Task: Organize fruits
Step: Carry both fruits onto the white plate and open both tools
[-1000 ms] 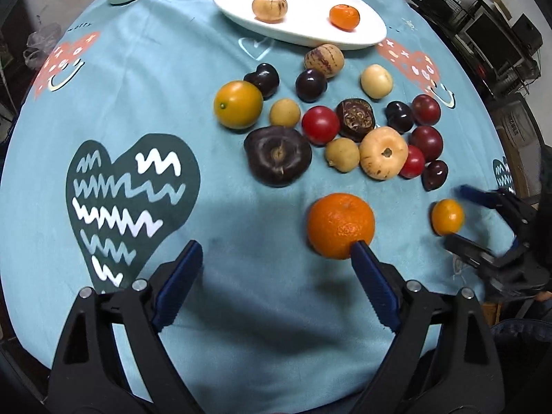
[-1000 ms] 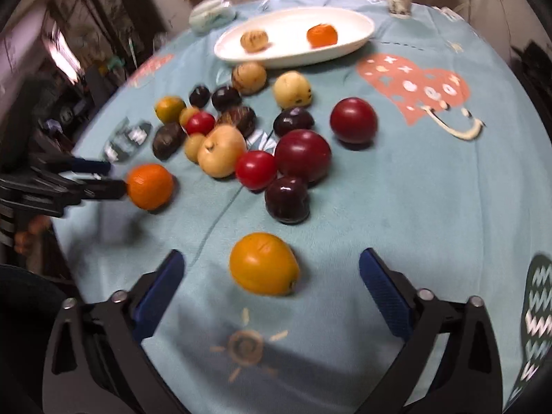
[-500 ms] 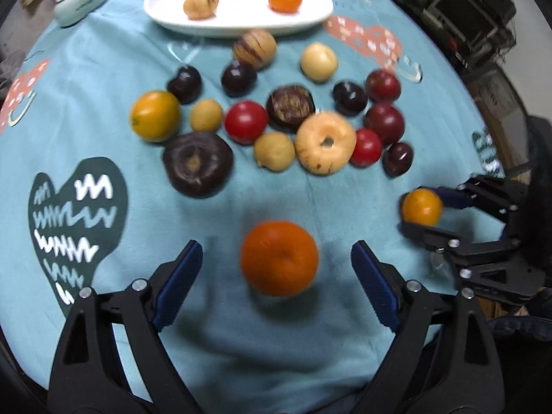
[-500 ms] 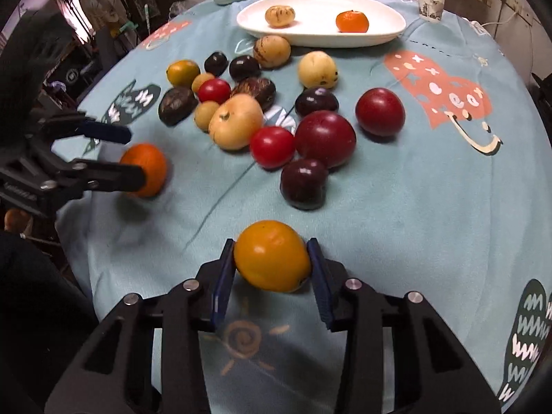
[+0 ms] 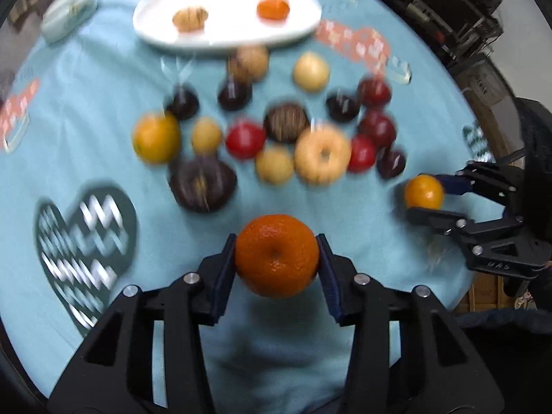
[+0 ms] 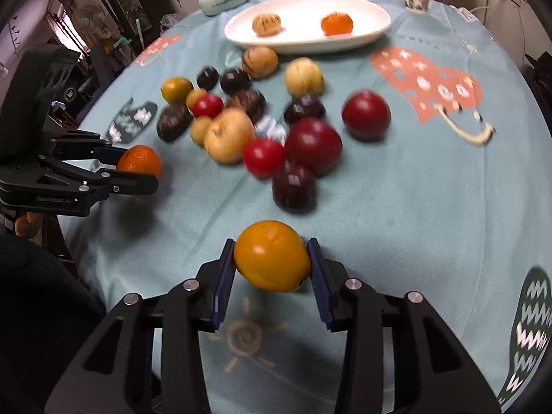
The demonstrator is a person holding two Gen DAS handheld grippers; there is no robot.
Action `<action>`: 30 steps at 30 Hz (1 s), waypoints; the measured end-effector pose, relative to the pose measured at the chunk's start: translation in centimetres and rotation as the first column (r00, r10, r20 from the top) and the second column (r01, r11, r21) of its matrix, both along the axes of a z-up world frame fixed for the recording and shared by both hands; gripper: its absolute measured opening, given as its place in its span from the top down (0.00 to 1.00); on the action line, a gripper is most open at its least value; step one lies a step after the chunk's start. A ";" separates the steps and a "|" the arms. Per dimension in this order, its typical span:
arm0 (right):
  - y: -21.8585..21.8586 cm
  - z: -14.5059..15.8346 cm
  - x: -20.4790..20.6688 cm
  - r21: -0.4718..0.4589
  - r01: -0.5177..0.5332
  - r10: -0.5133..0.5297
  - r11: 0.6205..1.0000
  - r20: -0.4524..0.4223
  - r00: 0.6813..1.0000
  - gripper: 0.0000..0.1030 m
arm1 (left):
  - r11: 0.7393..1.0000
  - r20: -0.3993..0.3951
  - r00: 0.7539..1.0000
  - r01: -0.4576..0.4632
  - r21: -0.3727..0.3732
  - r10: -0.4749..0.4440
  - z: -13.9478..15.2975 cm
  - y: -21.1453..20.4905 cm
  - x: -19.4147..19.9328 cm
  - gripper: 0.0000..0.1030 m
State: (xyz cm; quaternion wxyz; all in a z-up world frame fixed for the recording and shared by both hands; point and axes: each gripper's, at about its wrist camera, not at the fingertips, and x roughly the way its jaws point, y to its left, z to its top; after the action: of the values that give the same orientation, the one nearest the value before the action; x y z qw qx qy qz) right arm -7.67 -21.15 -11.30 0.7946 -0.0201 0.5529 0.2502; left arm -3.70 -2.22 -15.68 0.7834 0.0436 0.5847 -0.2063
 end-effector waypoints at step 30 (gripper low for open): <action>3.2 3.8 20.2 0.067 0.105 -0.116 0.992 0.188 0.975 0.22 | 0.977 0.284 0.942 -0.202 0.065 0.176 4.4 1.3 19.3 0.28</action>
State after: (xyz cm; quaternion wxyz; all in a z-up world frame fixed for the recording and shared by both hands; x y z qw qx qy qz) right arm 12.56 -17.93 -7.50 0.8571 0.0092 0.4666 0.2182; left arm 15.59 -0.91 -11.27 0.8707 0.0519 0.4799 -0.0945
